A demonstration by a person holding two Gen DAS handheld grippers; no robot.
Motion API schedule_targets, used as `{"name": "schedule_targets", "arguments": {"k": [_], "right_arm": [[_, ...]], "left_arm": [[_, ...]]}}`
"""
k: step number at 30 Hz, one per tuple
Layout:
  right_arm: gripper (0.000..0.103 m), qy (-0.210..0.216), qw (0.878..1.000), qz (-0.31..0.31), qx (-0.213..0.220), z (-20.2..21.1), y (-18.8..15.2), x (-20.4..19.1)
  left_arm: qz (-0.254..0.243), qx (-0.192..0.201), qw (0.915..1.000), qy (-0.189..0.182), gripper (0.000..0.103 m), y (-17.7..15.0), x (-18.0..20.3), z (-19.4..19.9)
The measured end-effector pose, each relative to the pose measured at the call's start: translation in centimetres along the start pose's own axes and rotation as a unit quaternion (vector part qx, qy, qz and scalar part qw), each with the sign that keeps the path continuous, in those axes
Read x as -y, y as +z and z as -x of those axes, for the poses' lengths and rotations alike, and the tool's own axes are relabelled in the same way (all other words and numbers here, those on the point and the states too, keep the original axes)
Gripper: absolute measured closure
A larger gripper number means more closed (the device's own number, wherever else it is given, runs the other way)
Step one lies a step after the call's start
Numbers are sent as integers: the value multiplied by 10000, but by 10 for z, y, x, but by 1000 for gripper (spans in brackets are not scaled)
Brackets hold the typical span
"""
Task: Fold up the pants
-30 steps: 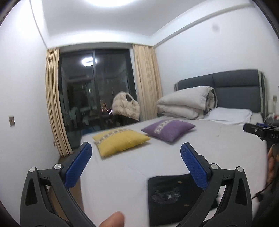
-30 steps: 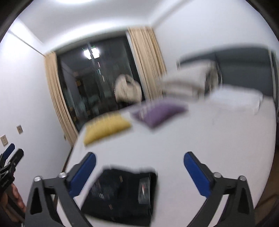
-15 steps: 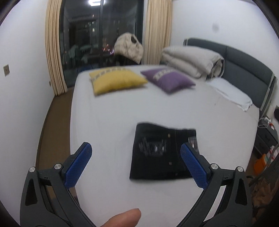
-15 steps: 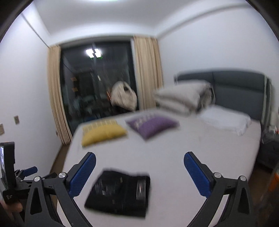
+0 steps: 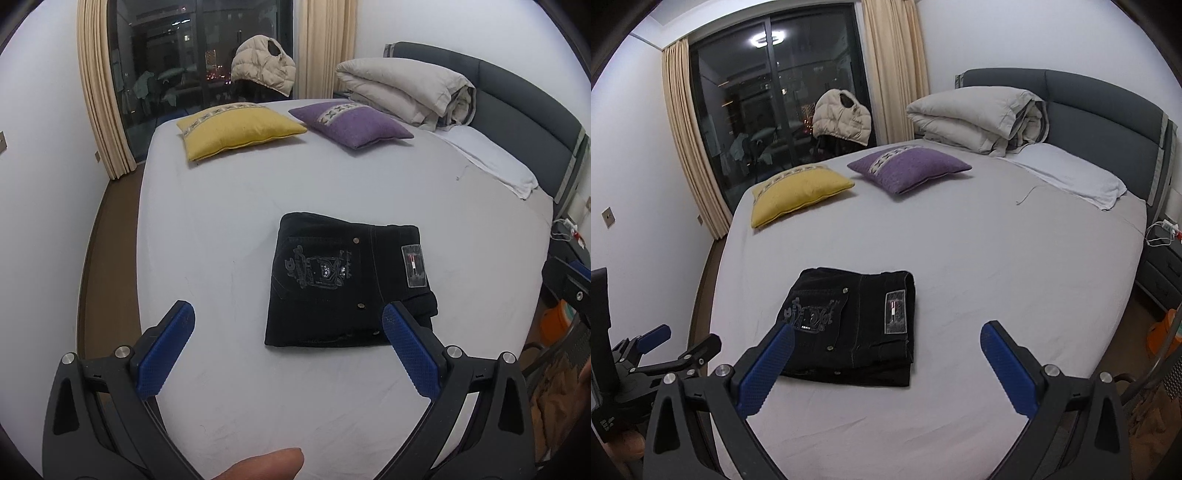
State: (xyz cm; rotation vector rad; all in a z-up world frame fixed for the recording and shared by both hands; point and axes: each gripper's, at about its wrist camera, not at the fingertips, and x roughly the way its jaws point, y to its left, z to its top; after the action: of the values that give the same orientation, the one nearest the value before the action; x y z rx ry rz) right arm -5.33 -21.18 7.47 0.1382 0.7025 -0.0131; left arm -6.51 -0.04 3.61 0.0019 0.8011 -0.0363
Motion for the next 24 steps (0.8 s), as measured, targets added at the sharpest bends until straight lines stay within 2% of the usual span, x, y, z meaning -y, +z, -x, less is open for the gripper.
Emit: {"name": "schedule_targets", "arguments": {"k": [24], "right_arm": [[0,77,9995,110,-277,-25,-8,-11]], "left_arm": [[90,-316,9995,11,0,-1,-3,-30]]}}
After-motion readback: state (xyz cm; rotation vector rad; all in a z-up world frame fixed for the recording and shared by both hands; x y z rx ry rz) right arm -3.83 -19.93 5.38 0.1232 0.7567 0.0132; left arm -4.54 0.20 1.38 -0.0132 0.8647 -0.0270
